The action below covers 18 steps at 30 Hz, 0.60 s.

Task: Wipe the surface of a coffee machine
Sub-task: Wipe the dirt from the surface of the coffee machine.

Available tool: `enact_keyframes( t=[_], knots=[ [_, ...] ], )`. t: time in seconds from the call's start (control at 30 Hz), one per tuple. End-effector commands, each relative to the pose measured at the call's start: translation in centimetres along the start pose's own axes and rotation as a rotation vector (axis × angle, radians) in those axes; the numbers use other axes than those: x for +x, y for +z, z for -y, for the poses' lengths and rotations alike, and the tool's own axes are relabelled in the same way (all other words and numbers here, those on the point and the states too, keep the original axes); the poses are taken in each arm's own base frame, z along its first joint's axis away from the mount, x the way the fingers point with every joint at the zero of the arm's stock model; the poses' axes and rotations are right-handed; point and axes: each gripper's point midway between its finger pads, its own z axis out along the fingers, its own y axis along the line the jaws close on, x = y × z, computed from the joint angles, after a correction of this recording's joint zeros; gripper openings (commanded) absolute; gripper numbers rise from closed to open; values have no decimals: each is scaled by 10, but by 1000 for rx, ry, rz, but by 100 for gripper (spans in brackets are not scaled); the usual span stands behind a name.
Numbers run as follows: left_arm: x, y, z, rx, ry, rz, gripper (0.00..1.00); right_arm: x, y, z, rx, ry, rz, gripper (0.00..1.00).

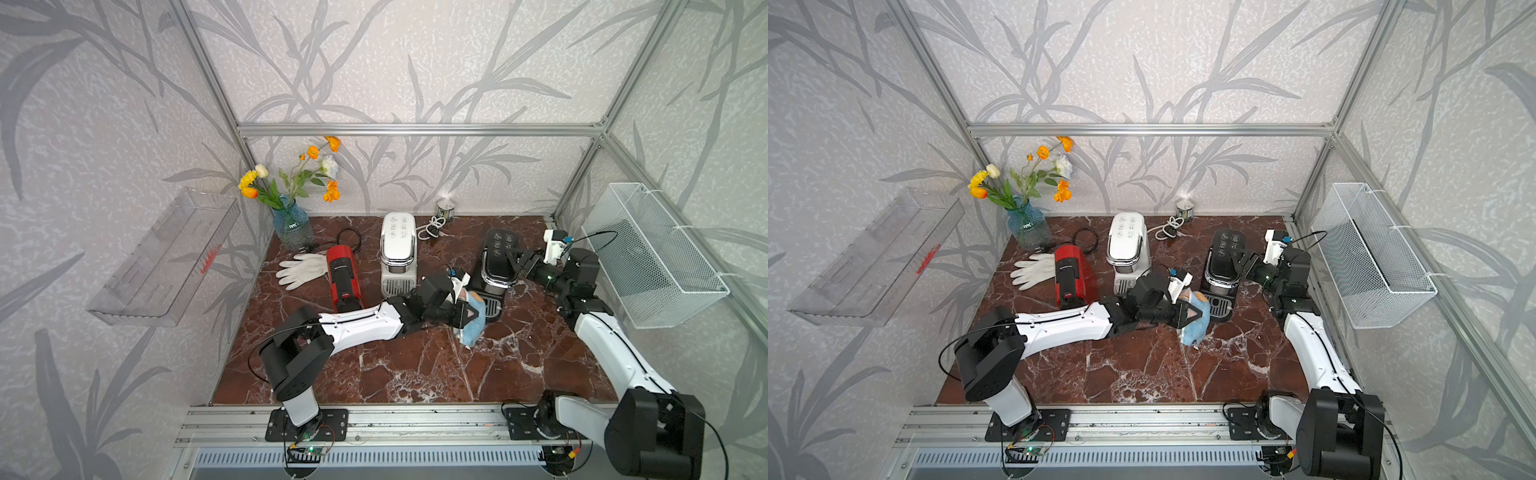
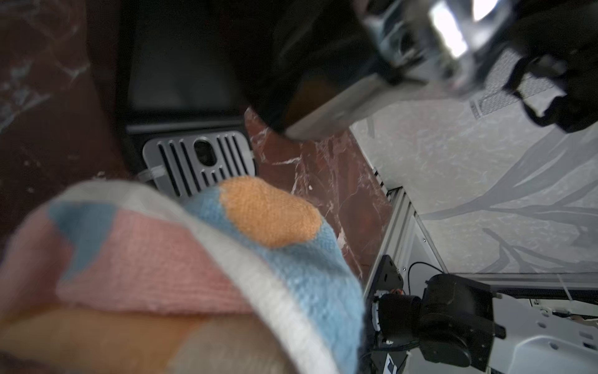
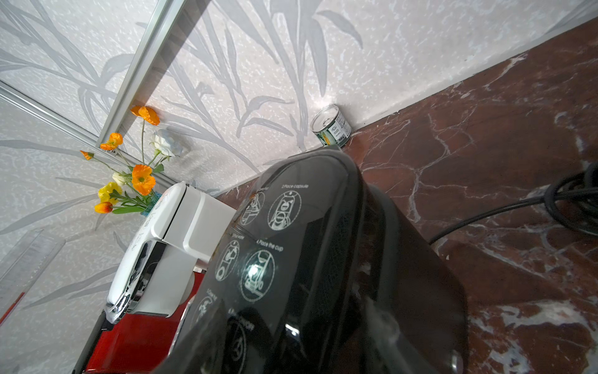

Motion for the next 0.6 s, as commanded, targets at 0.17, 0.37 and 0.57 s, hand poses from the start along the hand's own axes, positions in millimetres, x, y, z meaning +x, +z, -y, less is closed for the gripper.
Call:
enact_keyframes(
  t=[0.17,0.37,0.57],
  knots=[
    [-33,11,1,-9,-68,155,0,53,0,13,19,71,-160,64],
    [-71,30,-11,-5,-223,355,0,55,-3,11,14,70,-159,64],
    [-93,60,-17,30,-336,430,0,55,-6,9,10,65,-159,64]
  ],
)
